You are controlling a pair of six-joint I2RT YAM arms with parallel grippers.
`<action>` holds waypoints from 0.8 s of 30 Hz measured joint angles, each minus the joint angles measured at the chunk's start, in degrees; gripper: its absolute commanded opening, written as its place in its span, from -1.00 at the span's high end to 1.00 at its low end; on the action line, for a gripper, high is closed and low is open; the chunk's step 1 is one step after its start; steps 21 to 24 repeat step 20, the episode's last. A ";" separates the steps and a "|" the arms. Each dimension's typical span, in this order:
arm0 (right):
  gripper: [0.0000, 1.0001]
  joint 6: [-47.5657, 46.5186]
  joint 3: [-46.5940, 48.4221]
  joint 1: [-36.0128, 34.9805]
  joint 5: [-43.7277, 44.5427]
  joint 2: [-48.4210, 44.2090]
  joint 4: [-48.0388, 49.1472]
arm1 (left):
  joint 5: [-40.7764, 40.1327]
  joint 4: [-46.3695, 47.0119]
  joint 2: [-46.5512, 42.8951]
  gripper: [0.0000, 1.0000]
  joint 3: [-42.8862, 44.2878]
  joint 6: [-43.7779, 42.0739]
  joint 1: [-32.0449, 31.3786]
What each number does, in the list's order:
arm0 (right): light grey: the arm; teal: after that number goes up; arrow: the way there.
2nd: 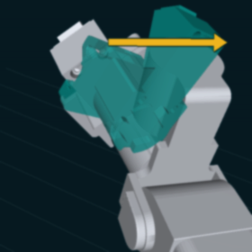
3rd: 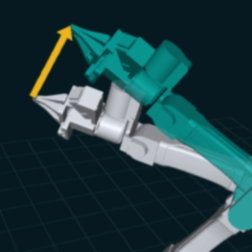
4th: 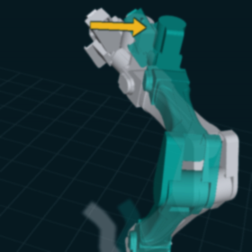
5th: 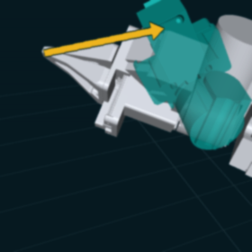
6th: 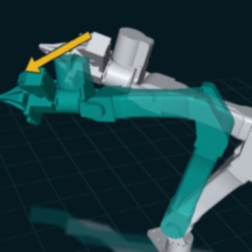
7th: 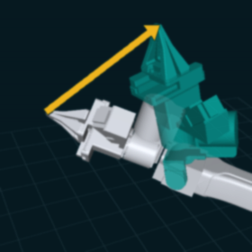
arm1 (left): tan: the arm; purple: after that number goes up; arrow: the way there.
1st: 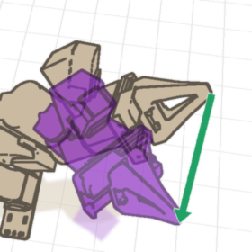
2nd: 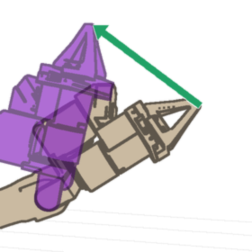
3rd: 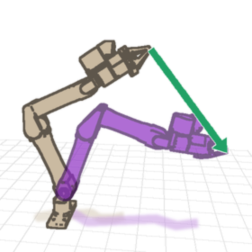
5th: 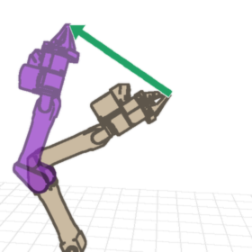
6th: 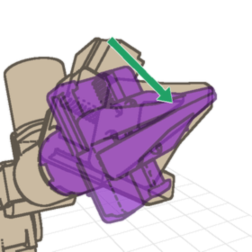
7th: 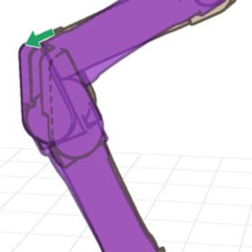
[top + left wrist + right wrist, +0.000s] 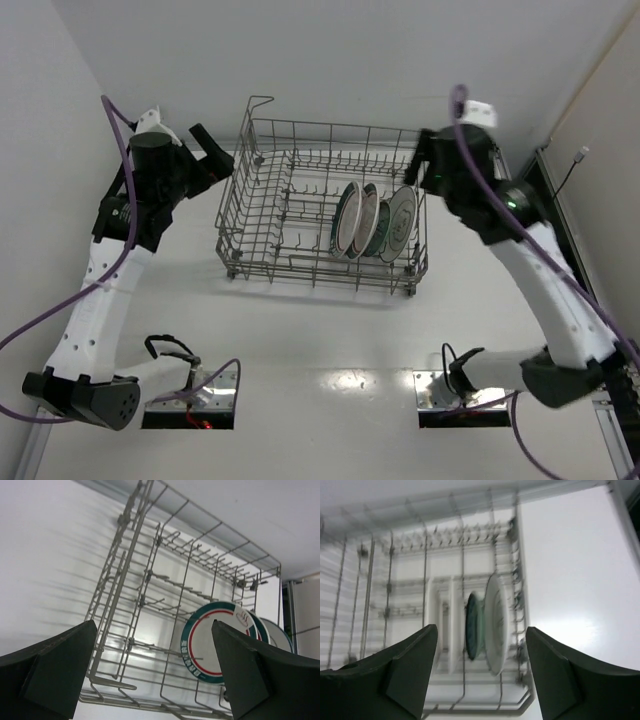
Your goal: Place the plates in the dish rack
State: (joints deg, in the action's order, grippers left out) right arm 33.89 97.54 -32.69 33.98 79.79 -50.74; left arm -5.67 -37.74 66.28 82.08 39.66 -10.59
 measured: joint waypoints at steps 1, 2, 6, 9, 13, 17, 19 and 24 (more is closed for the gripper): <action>-0.35 0.17 -2.23 3.26 -1.05 -3.96 1.05 | -0.87 0.04 -0.11 -1.00 0.87 -0.24 -0.15; -0.33 0.28 -5.14 7.39 -2.78 -7.39 2.23 | -1.90 0.04 -0.20 -1.00 1.53 -0.44 -0.35; -0.14 0.52 -17.51 23.61 -15.74 -13.49 5.88 | -6.75 -1.62 -0.22 -1.00 1.88 -0.17 0.04; -0.29 0.50 -28.63 33.88 -32.24 -9.84 10.93 | -9.29 -3.13 -0.15 -1.00 0.37 0.13 0.46; -0.38 -0.33 -35.41 38.62 -44.33 -5.62 11.21 | -11.08 -4.07 -0.13 -1.00 -2.40 0.31 0.57; -0.38 -2.47 -35.34 38.95 -51.01 -11.87 15.06 | -11.74 -4.50 -0.13 -1.00 -3.52 0.37 0.57; -0.50 -3.43 -35.26 39.10 -51.65 -16.00 16.68 | -11.74 -4.35 -0.13 -1.00 -3.52 0.44 0.57; -0.59 -3.89 -34.97 39.28 -51.67 -17.64 17.03 | -11.72 -4.24 -0.13 -1.00 -3.52 0.46 0.57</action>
